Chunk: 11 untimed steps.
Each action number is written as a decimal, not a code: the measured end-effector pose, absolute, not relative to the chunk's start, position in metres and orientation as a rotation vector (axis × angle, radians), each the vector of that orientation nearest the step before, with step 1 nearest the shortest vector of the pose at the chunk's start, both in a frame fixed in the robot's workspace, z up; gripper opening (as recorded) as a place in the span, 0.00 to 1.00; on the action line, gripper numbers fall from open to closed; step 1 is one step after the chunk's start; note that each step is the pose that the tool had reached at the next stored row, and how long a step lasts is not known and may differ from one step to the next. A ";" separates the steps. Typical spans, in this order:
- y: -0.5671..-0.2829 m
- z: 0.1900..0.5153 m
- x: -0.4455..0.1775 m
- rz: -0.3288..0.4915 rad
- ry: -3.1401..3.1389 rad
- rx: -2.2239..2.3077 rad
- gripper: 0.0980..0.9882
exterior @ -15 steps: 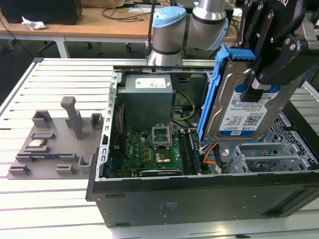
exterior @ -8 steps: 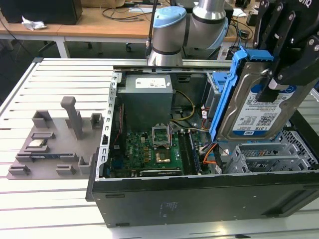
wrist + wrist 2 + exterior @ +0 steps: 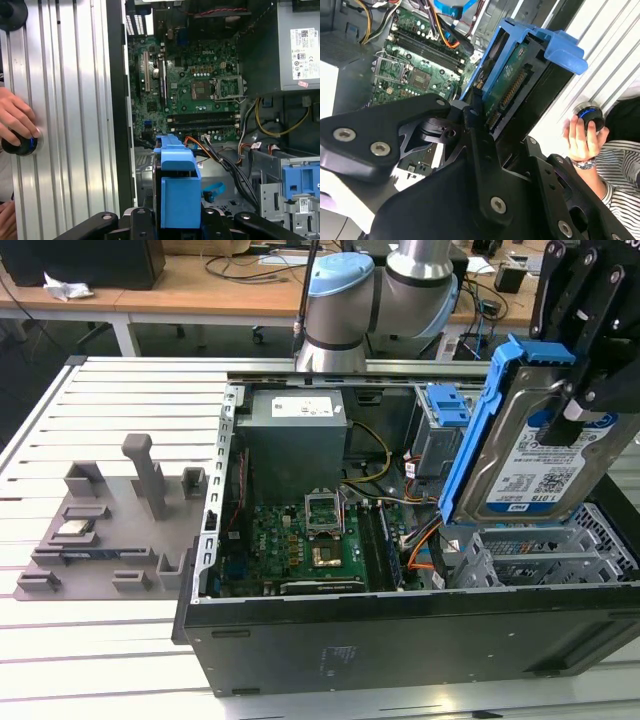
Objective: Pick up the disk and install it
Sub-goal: 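Pick up the disk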
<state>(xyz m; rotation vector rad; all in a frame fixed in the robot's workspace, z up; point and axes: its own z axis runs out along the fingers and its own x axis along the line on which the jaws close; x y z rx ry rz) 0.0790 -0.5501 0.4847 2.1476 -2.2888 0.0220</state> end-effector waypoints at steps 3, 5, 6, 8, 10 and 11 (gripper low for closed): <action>-0.550 0.485 0.086 0.022 -2.289 2.148 0.30; -0.550 0.485 0.090 0.022 -2.289 2.148 0.30; -0.550 0.485 0.093 0.022 -2.289 2.148 0.30; -0.550 0.485 0.096 0.022 -2.289 2.148 0.30; -0.550 0.485 0.101 0.022 -2.289 2.148 0.30; -0.550 0.484 0.106 0.022 -2.289 2.148 0.30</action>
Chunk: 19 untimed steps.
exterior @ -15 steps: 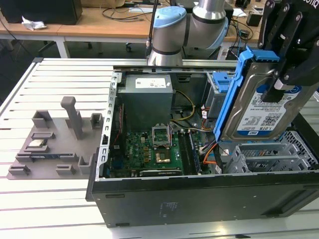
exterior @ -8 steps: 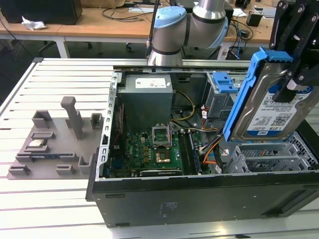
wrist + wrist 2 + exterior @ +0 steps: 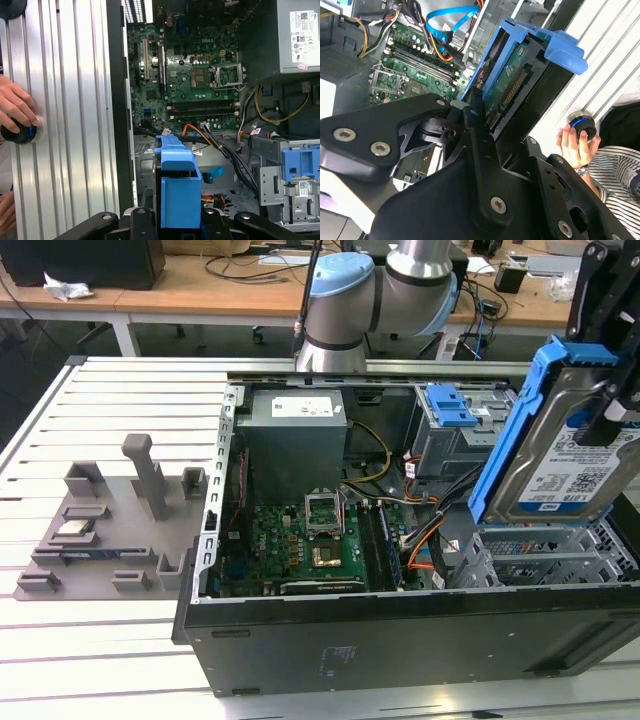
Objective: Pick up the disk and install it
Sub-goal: 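Pick up the disk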
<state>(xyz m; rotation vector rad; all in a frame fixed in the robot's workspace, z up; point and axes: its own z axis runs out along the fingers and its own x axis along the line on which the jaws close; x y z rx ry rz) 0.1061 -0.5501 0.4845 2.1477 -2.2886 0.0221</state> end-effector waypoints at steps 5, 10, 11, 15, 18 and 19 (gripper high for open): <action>-0.550 0.484 0.116 0.022 -2.288 2.148 0.30; -0.550 0.484 0.124 -0.008 -2.273 2.135 0.30; -0.550 0.484 0.128 -0.029 -2.262 2.125 0.30; -0.550 0.483 0.129 -0.034 -2.213 2.176 0.30; -0.550 0.482 0.133 -0.035 -2.199 2.190 0.30; -0.550 0.482 0.134 -0.036 -2.198 2.190 0.30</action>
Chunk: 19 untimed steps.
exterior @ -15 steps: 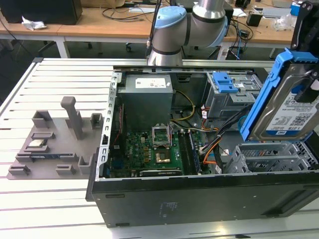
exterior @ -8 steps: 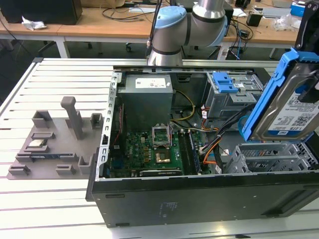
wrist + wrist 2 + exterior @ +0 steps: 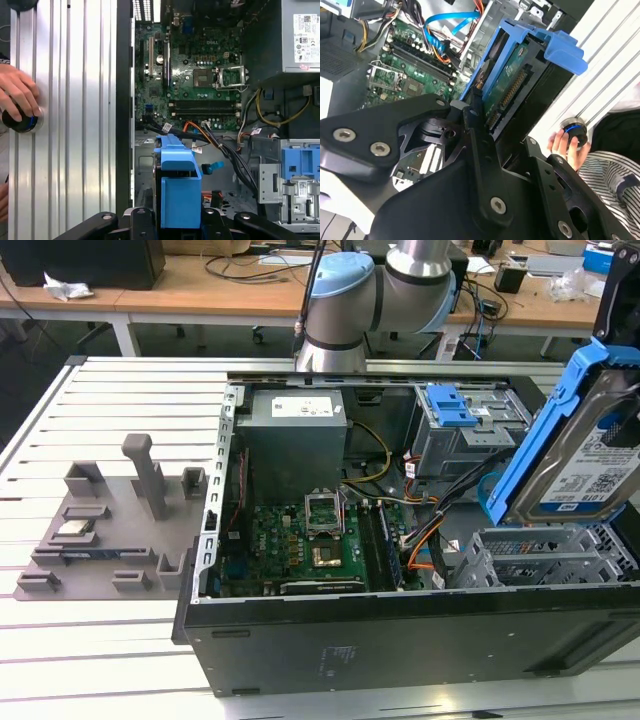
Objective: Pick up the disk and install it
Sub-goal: 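Pick up the disk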
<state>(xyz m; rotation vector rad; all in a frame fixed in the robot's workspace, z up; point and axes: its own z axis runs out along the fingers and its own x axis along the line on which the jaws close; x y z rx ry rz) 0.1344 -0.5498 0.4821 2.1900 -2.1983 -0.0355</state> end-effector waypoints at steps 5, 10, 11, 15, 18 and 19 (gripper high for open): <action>-0.550 0.468 0.139 -0.039 -2.197 2.189 0.30; -0.547 0.466 0.146 -0.039 -2.197 2.189 0.30; -0.546 0.466 0.147 -0.039 -2.196 2.189 0.30; -0.544 0.463 0.150 -0.039 -2.196 2.189 0.30; -0.543 0.461 0.152 -0.039 -2.196 2.190 0.30; -0.544 0.460 0.152 -0.038 -2.196 2.189 0.30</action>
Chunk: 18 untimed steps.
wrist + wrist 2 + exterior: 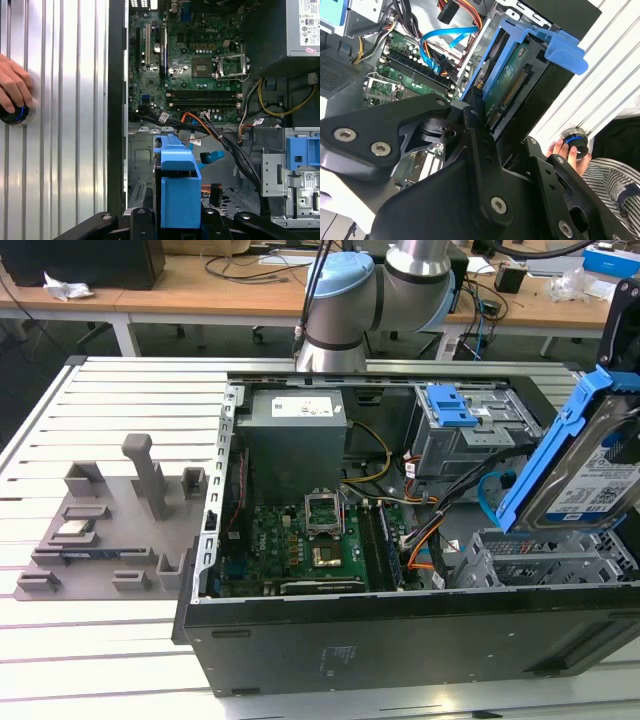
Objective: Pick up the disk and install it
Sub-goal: 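Pick up the disk, then insert the disk into the insertion slot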
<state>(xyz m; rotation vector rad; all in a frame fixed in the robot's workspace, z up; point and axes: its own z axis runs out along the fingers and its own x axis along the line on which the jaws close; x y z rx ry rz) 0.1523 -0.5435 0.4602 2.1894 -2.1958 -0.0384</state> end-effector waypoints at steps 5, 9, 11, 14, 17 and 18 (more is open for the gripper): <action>-0.543 0.460 0.153 -0.038 -2.196 2.189 0.30; -0.543 0.460 0.153 -0.039 -2.196 2.189 0.30; -0.544 0.460 0.153 -0.039 -2.196 2.189 0.30; -0.543 0.460 0.153 -0.039 -2.196 2.189 0.30; -0.543 0.456 0.153 -0.039 -2.196 2.189 0.30; -0.543 0.453 0.153 -0.039 -2.196 2.189 0.30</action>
